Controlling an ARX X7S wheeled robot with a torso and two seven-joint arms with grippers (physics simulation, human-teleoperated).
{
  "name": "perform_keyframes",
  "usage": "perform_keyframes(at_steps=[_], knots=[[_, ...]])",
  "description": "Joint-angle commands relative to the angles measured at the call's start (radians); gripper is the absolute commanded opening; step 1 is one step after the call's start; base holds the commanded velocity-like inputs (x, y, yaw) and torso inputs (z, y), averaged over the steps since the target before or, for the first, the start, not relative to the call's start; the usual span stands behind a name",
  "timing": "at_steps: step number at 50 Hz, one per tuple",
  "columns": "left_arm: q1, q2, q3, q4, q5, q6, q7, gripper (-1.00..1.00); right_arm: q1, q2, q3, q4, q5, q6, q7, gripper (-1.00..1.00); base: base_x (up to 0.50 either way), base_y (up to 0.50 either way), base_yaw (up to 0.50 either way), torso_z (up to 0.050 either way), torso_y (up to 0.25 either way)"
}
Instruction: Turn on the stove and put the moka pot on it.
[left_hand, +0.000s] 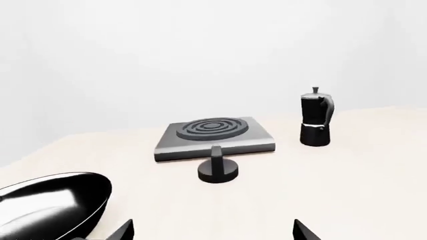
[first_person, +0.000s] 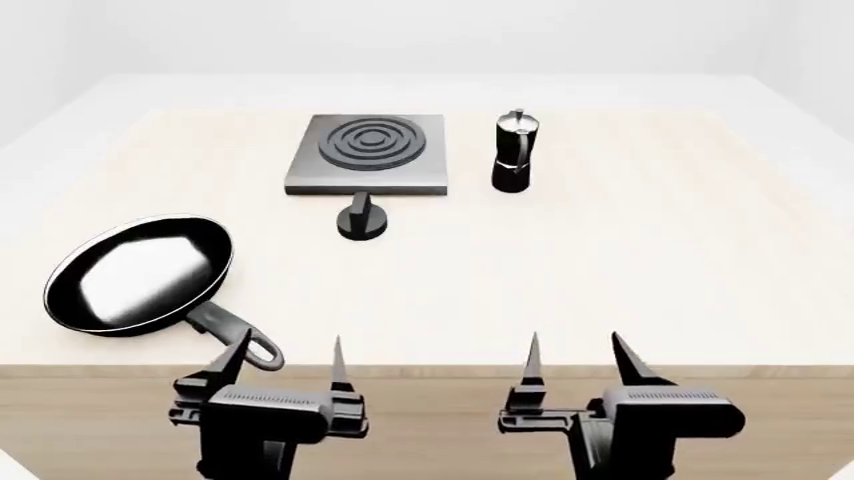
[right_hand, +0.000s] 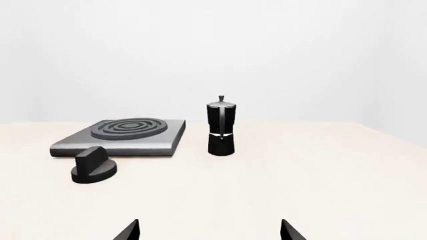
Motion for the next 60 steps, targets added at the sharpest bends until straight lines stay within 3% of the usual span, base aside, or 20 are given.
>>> perform_keyframes(at_steps=[1,10,12,17,35,46,60], knots=[[0.023,-0.027,0.020,0.289,0.007,-0.124,-0.016,1.00,-0.020,0.033,-0.042,-0.315,0.000,0.147,0.026,1.00,0.00,0.00,0.00,0.000,0.000],[0.009,-0.040,0.042,0.622,0.043,-0.331,-0.026,1.00,0.009,0.054,-0.072,-0.610,-0.002,0.343,0.047,1.00,0.00,0.00,0.00,0.000,0.000],[0.034,-0.042,0.032,0.603,0.021,-0.280,-0.028,1.00,0.017,0.056,-0.079,-0.642,-0.003,0.380,0.052,1.00,0.00,0.00,0.00,0.000,0.000],[0.020,-0.049,0.033,0.707,0.034,-0.350,-0.035,1.00,0.045,0.061,-0.091,-0.754,0.007,0.464,0.065,1.00,0.00,0.00,0.00,0.000,0.000],[-0.003,-0.049,0.045,0.753,0.051,-0.402,-0.030,1.00,0.160,0.360,-0.228,-0.759,0.265,0.466,0.468,1.00,0.00,0.00,0.00,0.000,0.000],[0.006,-0.028,0.041,0.755,0.070,-0.397,-0.003,1.00,0.192,0.468,-0.295,-0.757,0.331,0.384,0.588,1.00,0.41,0.00,0.00,0.000,0.000],[0.011,-0.001,0.040,0.756,0.099,-0.396,0.029,1.00,0.213,0.510,-0.327,-0.752,0.360,0.357,0.639,1.00,0.50,0.00,0.00,0.000,0.000]])
